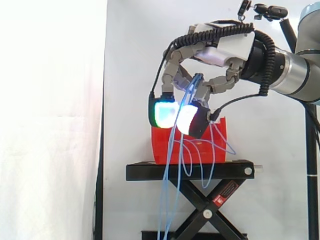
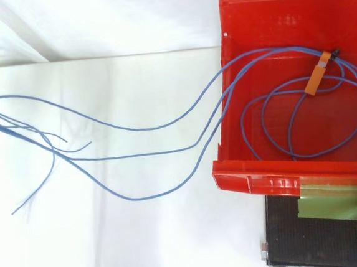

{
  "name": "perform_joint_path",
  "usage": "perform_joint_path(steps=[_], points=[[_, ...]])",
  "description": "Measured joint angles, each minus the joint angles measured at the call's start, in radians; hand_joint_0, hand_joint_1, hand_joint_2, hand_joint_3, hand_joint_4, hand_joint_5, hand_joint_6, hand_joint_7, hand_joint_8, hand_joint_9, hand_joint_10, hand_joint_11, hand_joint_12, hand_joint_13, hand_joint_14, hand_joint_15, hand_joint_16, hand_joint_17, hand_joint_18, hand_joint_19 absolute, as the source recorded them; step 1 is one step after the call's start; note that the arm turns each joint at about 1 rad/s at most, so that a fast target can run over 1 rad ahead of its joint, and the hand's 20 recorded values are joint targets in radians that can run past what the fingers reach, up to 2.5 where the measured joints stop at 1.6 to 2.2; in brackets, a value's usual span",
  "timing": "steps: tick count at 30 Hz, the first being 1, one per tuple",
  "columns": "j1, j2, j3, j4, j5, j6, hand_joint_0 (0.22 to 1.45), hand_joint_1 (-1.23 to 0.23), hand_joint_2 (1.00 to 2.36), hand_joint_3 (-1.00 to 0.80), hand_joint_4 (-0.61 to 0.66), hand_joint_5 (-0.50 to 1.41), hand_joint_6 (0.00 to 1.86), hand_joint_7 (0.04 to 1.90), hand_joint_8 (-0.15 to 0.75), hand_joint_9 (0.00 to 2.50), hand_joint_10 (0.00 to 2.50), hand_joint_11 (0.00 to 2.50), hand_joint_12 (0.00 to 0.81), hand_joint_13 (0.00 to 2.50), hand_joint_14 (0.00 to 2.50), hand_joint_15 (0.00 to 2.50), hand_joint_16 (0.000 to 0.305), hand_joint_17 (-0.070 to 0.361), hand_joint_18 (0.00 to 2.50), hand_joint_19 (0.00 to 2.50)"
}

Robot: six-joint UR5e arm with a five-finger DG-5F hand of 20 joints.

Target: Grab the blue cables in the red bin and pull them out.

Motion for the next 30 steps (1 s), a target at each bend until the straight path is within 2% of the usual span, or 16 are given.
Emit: perform_joint_path(steps=[7,11,13,19,26,30], points=[[-0.001,0.000,0.000,-0.005,0.006,0.044,0.85,-0.99,1.00,-1.00,0.29,0.72,0.83,0.41,0.318,0.60,2.50,0.49,0.357,0.99,2.50,0.44,0.041,0.093,1.10,1.22],[-0.002,0.000,0.000,-0.015,0.018,0.106,0.85,-0.99,1.00,-1.00,0.29,0.72,0.83,0.41,0.318,0.60,2.50,0.50,0.355,0.99,2.50,0.44,0.041,0.092,1.10,1.24],[-0.002,0.000,0.000,-0.024,0.036,0.150,0.85,-0.99,1.00,-1.00,0.29,0.72,0.83,0.41,0.318,0.60,2.50,0.50,0.357,0.99,2.50,0.44,0.041,0.092,1.10,1.24],[0.002,0.000,0.000,-0.069,0.119,0.302,0.85,-0.99,1.00,-1.00,0.29,0.72,0.83,0.41,0.318,0.59,2.50,0.52,0.356,0.99,2.50,0.45,0.041,0.092,1.09,1.24],[0.009,0.000,0.000,-0.189,0.256,0.496,0.85,-0.99,1.00,-1.00,0.30,0.72,0.83,0.41,0.318,0.60,2.50,0.50,0.355,0.99,2.50,0.43,0.040,0.090,1.10,1.24],[0.013,0.000,0.000,-0.240,0.304,0.601,0.85,-0.99,1.00,-1.00,0.30,0.72,0.83,0.41,0.311,0.59,2.50,0.50,0.356,0.99,2.50,0.45,0.041,0.092,1.09,1.23]])
